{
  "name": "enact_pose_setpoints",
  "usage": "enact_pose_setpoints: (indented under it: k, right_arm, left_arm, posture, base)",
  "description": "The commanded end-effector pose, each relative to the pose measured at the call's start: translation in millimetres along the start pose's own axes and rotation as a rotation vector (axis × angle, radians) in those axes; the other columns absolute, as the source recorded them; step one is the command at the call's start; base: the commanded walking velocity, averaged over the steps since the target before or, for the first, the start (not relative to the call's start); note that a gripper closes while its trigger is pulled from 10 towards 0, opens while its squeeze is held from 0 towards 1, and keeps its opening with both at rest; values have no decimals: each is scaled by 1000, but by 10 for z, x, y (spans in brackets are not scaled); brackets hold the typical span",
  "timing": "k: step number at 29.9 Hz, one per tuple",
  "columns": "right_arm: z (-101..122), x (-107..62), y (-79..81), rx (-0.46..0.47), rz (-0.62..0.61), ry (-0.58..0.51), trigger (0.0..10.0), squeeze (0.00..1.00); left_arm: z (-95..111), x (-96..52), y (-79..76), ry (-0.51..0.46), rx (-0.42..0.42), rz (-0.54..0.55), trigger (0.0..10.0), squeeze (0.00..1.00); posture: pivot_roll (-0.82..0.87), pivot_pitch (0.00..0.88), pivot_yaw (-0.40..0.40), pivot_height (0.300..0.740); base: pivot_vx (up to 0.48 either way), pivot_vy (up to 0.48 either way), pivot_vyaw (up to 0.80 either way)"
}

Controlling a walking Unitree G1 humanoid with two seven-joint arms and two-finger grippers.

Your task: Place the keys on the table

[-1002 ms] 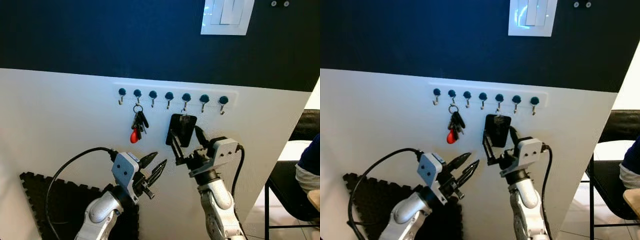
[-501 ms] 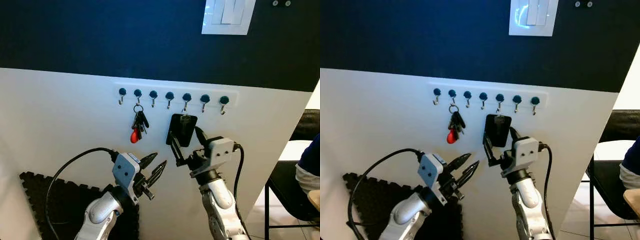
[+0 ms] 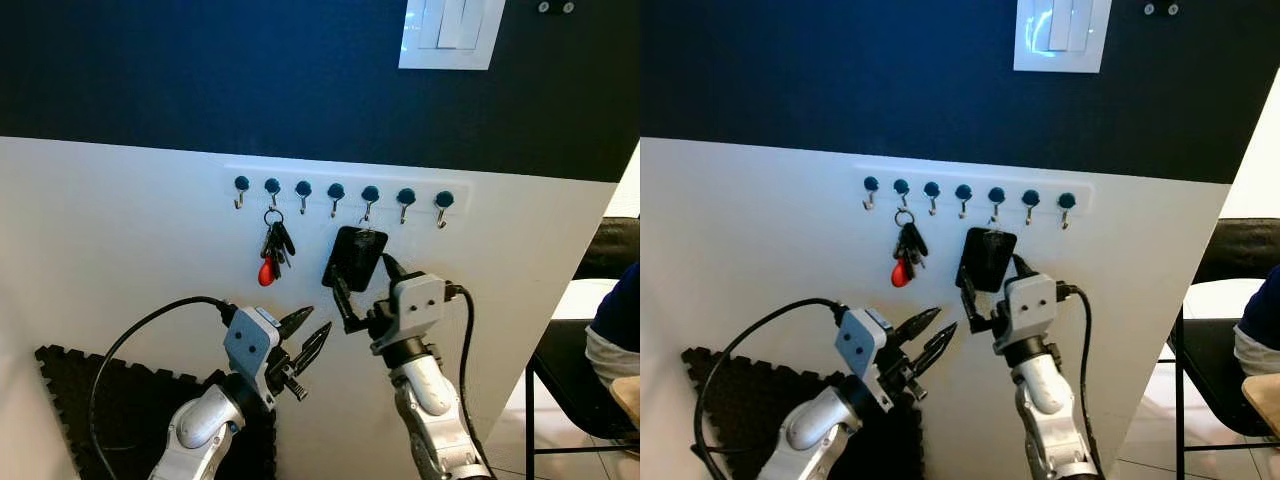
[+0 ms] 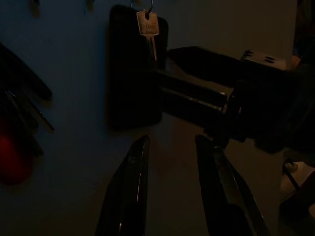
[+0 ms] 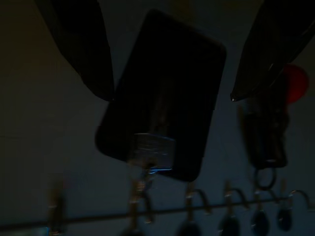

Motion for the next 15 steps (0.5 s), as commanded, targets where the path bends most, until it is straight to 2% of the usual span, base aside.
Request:
enact_pose_setpoints:
  k: [1, 6, 7, 9, 10, 15]
  right_arm:
    - [-26, 15, 25, -2, -4, 11, 10000, 0]
    - [-14, 24, 76, 16, 0, -3, 10000, 0]
    - [-14, 21, 85, 22, 4, -4, 5294, 0]
    - [-14, 19, 92, 25, 7, -5, 5294, 0]
    - [-14, 14, 95, 29, 7, -6, 0, 0]
    - [-12, 12, 87, 31, 3, -8, 0, 0]
  left_arm:
    - [-38, -56, 35, 31, 21, 0, 10000, 0]
    - [-41, -59, 38, 33, 27, -1, 10000, 0]
    - [-41, -58, 37, 34, 29, -2, 10000, 0]
    - [-42, -59, 37, 34, 30, -2, 10000, 0]
    - [-43, -58, 36, 35, 32, -2, 10000, 0]
    - [-43, -57, 37, 35, 34, -2, 10000, 0]
  posture:
    - [61, 37, -4, 740]
    - [60, 38, -3, 740]
    - [60, 39, -3, 740]
    - [60, 39, -3, 740]
    - [60, 39, -3, 740]
    - [60, 39, -3, 740]
  base:
    - [0, 0, 0]
    - [0, 0, 0]
    - [0, 0, 0]
    - [0, 0, 0]
    - [0, 0, 0]
    - [0, 0, 0]
Point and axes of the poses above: a point about 5 cm out from each wrist's last joint towards the gripper, its own x axis pointing out of the wrist towards the gripper, its own z axis along the axis of the wrist's last joint, y = z × x, the point moved 1 cm from there along x, pointing out of the wrist towards the gripper, and after that the axes turned 13 degrees about x, right-handed, at the moved point
